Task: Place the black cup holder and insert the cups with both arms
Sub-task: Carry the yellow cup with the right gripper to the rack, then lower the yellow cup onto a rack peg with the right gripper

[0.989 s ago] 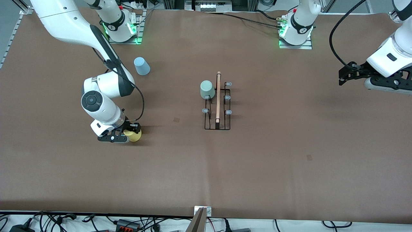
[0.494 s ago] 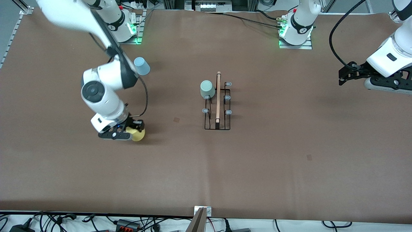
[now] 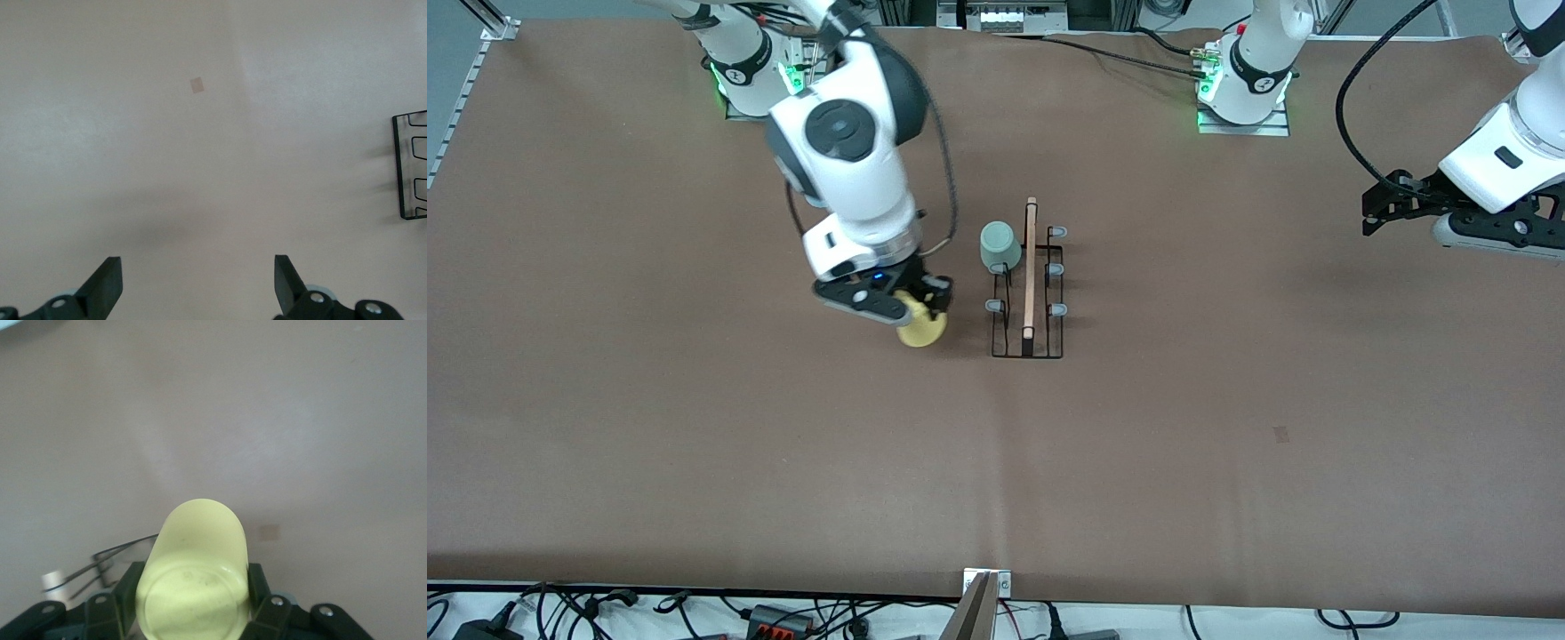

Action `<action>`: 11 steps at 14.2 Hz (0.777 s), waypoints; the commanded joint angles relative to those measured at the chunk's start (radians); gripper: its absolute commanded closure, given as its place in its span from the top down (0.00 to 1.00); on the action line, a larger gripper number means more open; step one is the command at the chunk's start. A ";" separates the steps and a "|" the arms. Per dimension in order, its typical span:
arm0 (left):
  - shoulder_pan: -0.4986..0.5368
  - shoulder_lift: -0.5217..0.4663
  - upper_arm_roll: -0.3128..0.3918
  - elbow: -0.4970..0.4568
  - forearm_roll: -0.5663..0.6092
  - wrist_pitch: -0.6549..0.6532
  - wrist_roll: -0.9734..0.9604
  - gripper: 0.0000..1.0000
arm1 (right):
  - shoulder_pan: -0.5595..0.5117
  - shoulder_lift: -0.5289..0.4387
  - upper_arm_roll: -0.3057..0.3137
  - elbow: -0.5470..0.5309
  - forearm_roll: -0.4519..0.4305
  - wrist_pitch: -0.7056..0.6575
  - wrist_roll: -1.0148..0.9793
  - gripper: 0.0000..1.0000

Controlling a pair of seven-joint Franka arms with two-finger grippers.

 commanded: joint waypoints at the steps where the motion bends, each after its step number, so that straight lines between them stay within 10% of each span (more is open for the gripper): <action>1: -0.005 0.005 0.004 0.024 -0.016 -0.019 -0.002 1.00 | 0.050 0.072 -0.033 0.116 0.056 -0.019 0.053 0.06; 11: -0.005 0.005 0.004 0.026 -0.016 -0.019 -0.002 1.00 | 0.110 0.189 -0.031 0.122 0.064 0.125 0.059 0.07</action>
